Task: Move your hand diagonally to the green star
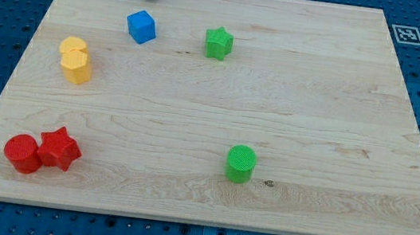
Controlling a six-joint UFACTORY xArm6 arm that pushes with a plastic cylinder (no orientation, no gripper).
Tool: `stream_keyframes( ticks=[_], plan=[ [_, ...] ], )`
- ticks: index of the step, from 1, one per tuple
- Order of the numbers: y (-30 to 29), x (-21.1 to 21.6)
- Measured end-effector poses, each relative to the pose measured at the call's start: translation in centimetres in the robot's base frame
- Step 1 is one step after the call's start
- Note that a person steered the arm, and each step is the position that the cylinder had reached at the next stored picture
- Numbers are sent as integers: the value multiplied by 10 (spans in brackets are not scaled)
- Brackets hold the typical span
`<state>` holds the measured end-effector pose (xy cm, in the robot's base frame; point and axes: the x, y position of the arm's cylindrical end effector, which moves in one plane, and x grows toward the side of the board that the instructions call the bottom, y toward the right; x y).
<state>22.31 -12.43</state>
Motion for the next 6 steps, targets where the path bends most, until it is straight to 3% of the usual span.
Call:
stream_keyframes(
  ticks=[3, 6],
  plan=[
    [66, 95],
    [38, 153]
  ],
)
